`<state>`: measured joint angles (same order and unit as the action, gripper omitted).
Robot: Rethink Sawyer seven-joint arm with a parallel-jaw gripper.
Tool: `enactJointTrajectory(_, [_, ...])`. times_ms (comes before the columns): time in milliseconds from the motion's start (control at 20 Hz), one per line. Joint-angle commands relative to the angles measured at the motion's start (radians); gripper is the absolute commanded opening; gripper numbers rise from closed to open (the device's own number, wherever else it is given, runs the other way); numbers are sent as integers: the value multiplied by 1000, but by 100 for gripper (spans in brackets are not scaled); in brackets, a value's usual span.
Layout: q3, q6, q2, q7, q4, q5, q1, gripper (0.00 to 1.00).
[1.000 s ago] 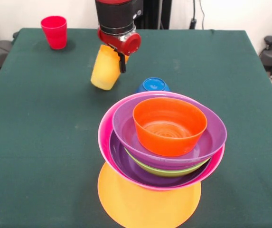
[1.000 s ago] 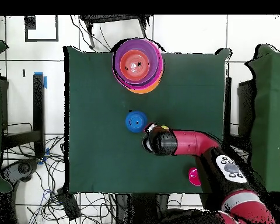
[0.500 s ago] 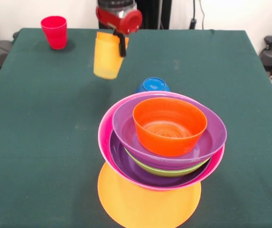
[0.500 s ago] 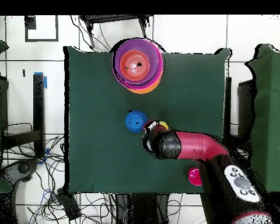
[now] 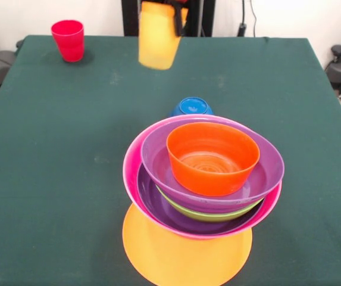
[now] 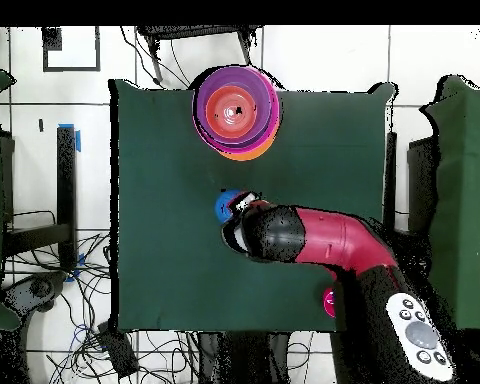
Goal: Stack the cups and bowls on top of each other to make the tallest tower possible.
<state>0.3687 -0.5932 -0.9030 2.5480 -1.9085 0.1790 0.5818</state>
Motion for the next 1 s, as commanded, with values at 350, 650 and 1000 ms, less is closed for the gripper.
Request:
enactJointTrajectory(350, [51, -408, 22, 0, 435, -27, -169, 0])
enactJointTrajectory(650, [33, -475, 145, -35, 668, 25, -212, 0])
enactJointTrajectory(1000, [29, -536, 278, -105, 867, 60, -239, 0])
